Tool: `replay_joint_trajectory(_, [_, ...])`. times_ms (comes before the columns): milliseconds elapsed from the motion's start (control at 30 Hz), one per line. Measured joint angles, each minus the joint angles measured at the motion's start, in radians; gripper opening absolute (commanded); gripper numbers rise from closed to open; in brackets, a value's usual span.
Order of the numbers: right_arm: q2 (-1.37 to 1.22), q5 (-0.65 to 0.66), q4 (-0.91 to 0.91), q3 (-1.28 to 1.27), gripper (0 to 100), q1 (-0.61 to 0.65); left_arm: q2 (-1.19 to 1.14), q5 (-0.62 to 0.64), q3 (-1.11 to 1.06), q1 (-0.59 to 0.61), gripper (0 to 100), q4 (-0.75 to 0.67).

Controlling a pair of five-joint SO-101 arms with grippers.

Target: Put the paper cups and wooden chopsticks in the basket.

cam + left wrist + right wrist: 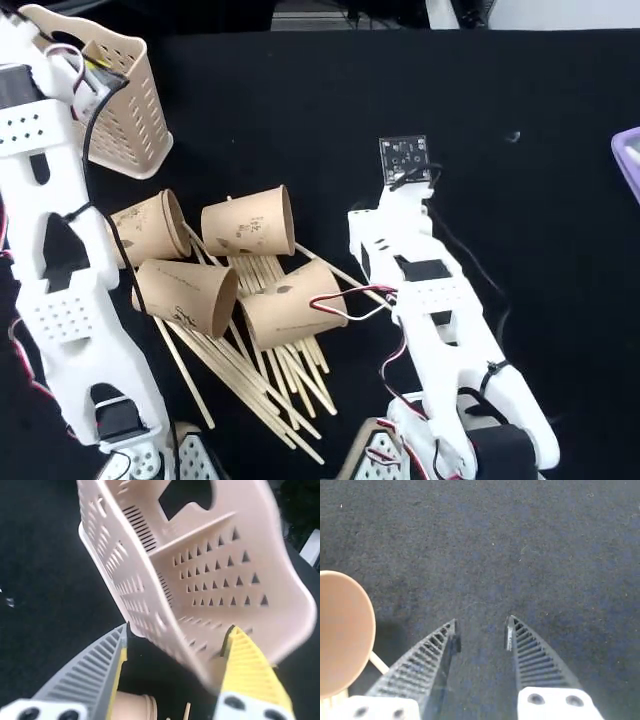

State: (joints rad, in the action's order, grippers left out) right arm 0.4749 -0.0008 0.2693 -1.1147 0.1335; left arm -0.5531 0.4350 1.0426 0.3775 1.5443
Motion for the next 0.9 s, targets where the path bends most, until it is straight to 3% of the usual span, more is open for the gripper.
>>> replay_joint_trajectory(67, [0.000,0.000,0.000,0.000,15.8,0.000,-0.031,0.011,0.000,0.002,23,-0.006])
replay_joint_trajectory(200, [0.000,0.000,0.000,0.000,15.8,0.000,-0.063,-0.012,0.026,-0.002,2,0.011])
replay_joint_trajectory(300, [0.000,0.000,0.000,0.000,15.8,0.000,-0.066,-0.117,0.074,-0.026,4,0.029])
replay_joint_trajectory(433, [0.000,0.000,0.000,0.000,15.8,0.000,-0.074,-0.408,0.103,-0.095,3,0.063])
replay_joint_trajectory(533, [0.000,0.000,0.000,0.000,15.8,0.000,-0.074,-0.560,0.114,-0.163,3,0.069])
replay_joint_trajectory(667, [0.000,0.000,0.000,0.000,15.8,0.000,-0.072,-0.624,0.120,-0.238,4,0.061])
replay_joint_trajectory(800, [0.000,0.000,0.000,0.000,15.8,0.000,-0.072,-0.649,0.163,-0.284,21,0.069])
replay_joint_trajectory(900, [0.000,0.000,0.000,0.000,15.8,0.000,-0.072,-0.635,0.189,-0.296,24,0.075])
